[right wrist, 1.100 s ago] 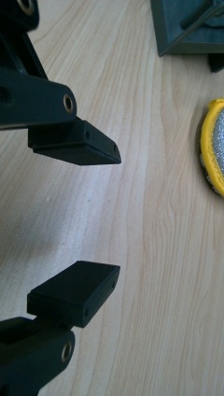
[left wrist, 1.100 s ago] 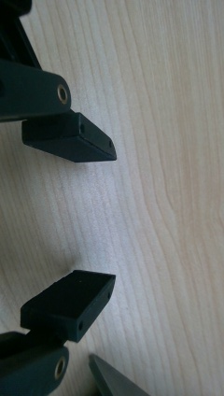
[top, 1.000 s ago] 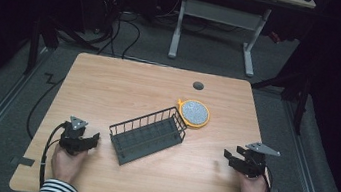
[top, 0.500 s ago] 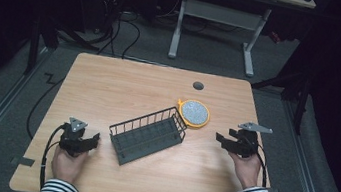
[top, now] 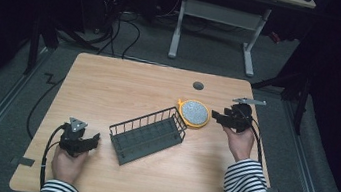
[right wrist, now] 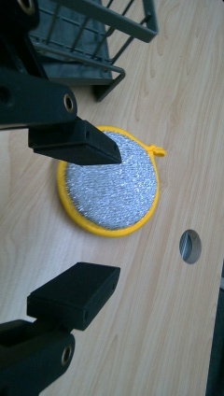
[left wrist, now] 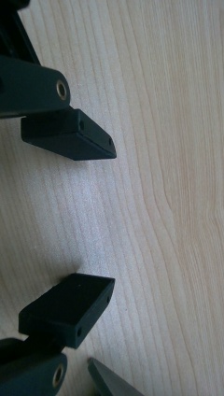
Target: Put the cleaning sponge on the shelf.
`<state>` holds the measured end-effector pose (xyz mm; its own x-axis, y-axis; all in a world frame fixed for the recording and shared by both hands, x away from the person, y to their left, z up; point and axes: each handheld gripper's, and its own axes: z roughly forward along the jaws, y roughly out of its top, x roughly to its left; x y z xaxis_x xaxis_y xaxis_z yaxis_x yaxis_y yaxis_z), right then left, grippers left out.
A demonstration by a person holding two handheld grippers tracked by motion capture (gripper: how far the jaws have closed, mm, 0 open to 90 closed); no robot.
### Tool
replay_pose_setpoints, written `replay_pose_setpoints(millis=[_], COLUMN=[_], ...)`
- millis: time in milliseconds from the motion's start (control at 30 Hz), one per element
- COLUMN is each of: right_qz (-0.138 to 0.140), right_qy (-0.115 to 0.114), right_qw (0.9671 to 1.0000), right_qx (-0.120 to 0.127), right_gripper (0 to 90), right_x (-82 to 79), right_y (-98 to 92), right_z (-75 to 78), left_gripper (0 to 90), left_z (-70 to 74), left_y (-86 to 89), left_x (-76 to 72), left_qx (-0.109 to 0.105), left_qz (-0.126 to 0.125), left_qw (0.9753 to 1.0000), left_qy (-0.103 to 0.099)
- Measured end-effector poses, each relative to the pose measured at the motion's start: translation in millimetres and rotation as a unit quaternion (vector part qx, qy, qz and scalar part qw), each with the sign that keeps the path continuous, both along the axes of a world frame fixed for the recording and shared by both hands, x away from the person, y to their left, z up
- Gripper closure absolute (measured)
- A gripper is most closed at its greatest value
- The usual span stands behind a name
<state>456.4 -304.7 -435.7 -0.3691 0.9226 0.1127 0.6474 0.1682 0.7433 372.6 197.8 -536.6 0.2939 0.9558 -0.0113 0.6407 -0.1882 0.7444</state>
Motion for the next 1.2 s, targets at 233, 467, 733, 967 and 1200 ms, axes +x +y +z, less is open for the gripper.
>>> replay_pose_setpoints(millis=[233, 467, 733, 967, 1200], right_qz=[0.008, 0.012, -0.012, -0.028, -0.039], right_qy=[0.022, 0.055, 0.119, 0.147, 0.163], right_qw=[0.9997, 0.9978, 0.9927, 0.9886, 0.9858], right_qx=[-0.007, -0.035, -0.014, -0.012, 0.014], right_gripper=[38.9, 37.3, 34.5, 35.1, 34.4], right_x=[32.1, 58.4, 78.3, 83.5, 86.7], right_y=[17.3, 38.4, 37.8, 30.9, 23.0], right_z=[0.8, -8.0, -34.4, -50.2, -61.7], left_gripper=[32.3, 32.1, 31.8, 31.6, 31.2], left_z=[0.1, 0.0, 0.0, 0.0, 0.0], left_y=[0.0, -0.2, -0.2, -0.5, -0.8], left_x=[-0.1, -0.5, -0.5, -0.6, -0.8], left_qx=[0.000, 0.000, 0.000, 0.000, 0.000], left_qz=[-0.001, 0.000, -0.001, -0.002, -0.003], left_qw=[1.0000, 1.0000, 1.0000, 1.0000, 1.0000], left_qy=[0.001, 0.001, 0.001, 0.001, 0.001])
